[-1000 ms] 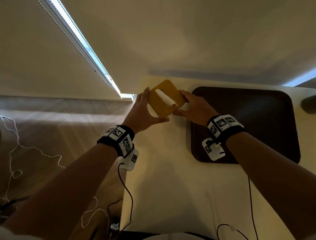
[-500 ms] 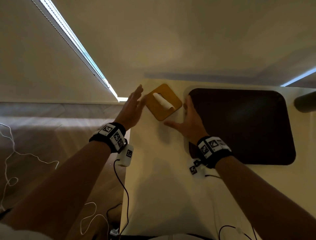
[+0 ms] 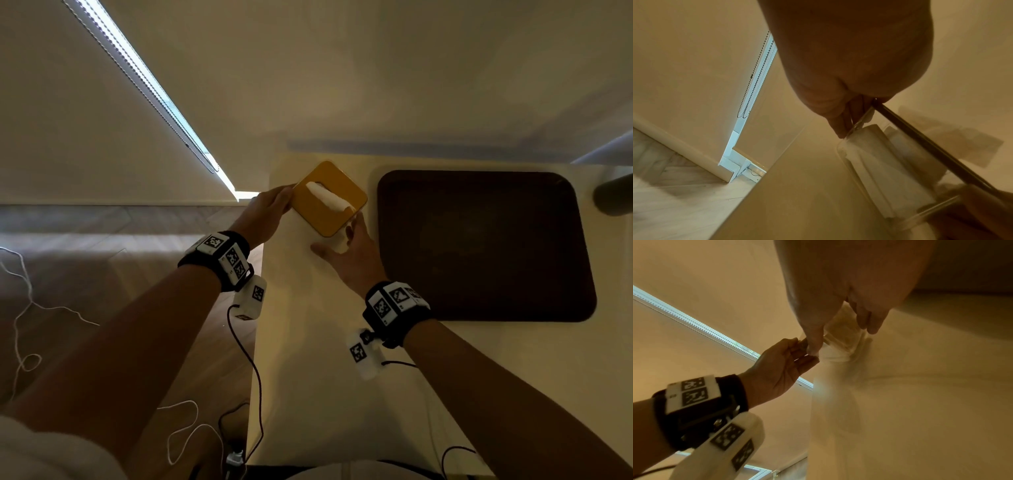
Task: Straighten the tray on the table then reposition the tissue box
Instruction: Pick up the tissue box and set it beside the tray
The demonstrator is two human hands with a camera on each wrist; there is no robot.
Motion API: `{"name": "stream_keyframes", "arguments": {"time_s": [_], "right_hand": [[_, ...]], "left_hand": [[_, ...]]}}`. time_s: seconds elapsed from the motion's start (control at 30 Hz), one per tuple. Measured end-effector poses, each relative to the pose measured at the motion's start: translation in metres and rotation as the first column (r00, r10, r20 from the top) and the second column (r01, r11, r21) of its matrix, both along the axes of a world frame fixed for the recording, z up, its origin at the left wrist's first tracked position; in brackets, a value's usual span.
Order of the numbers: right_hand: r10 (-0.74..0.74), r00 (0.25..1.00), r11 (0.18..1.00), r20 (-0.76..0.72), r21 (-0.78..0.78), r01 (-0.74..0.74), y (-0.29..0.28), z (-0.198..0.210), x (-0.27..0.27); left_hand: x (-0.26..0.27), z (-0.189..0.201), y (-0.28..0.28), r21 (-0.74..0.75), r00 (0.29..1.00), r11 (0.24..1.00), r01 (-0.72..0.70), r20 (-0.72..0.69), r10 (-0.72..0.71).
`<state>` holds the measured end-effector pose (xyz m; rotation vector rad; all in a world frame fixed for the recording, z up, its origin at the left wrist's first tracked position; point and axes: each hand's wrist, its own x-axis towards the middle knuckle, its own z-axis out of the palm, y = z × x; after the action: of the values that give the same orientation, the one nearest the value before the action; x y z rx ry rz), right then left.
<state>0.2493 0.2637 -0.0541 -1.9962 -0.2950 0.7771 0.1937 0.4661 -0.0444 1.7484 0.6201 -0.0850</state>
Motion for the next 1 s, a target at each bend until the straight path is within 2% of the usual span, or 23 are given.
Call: {"name": "stream_keyframes", "arguments": {"time_s": [0.17,0.37,0.5,1.0], "right_hand": [[0.07,0.996,0.998,0.054,0.001,-0.07,-0.005,0.008,0.033],[0.276,0.955,0.961,0.104,-0.058,-0.272,-0.008,0.016,0.065],[0.351,0.931,0.936,0.102,-0.057,-0.347,-0.004,0.015,0.072],[0.367,0.926,0.93,0.092,-0.038,-0.365,-0.003,0.004,0.074]], "left_hand": [[-0.013,-0.008,-0.017,0.001,0.998,0.999,-0.054,0.024,0.054],[-0.026,-0.022,-0.036,0.021,0.984,0.986,-0.165,0.078,0.163],[-0.03,-0.021,-0.044,0.006,0.971,0.977,-0.215,0.106,0.213],[-0.032,-0.022,-0.044,0.011,0.973,0.977,-0.211,0.1,0.209]]}}
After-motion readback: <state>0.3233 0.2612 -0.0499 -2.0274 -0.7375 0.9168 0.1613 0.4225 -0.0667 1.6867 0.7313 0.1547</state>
